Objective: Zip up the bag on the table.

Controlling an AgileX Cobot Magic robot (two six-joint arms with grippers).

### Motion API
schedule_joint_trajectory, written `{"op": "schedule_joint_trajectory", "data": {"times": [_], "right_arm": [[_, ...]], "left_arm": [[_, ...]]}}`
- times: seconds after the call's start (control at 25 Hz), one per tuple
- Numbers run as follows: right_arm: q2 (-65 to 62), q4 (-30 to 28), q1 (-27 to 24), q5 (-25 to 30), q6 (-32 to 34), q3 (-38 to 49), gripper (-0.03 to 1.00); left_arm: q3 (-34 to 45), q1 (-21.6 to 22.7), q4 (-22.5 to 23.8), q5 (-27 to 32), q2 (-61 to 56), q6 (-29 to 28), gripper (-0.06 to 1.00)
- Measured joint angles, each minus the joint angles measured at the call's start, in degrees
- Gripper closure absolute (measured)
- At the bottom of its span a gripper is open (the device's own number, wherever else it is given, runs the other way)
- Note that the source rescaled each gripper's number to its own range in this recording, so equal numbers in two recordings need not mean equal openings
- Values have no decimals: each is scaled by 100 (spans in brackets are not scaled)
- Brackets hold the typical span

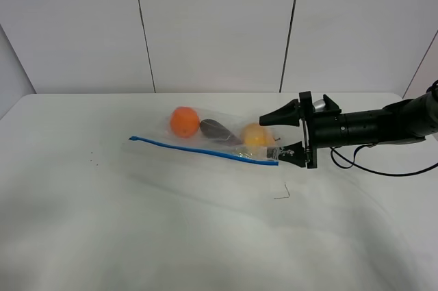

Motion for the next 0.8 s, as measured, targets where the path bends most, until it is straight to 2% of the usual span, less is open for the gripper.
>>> {"op": "schedule_joint_trajectory", "data": {"times": [0.16, 0.24, 0.32, 0.44, 0.6, 0.68, 0.72, 0.8], "right_arm": [[0, -276, 0, 0, 120, -46, -2], [0, -874, 0, 5, 408, -275, -3], [0, -1704, 0, -5, 946, -743, -3], [-8, -3347, 0, -12, 1925, -1587, -3], [-71, -5787, 103, 1, 3169, -2601, -3], [-131, -6926, 264, 14, 3584, -2981, -3], [-147, -7376, 359, 19, 3763, -3162, -3], [-186, -7923, 473, 26, 4045, -3430, -3]], "left_arm": [[0, 0, 4, 0, 0, 0, -5], [0, 0, 6, 0, 0, 0, -5], [0, 0, 11, 0, 0, 0, -5], [0, 0, 11, 0, 0, 0, -5], [0, 0, 17, 0, 0, 6, -5], [0, 0, 17, 0, 0, 8, -5], [0, 0, 17, 0, 0, 8, -5], [0, 0, 24, 0, 0, 12, -5]]}}
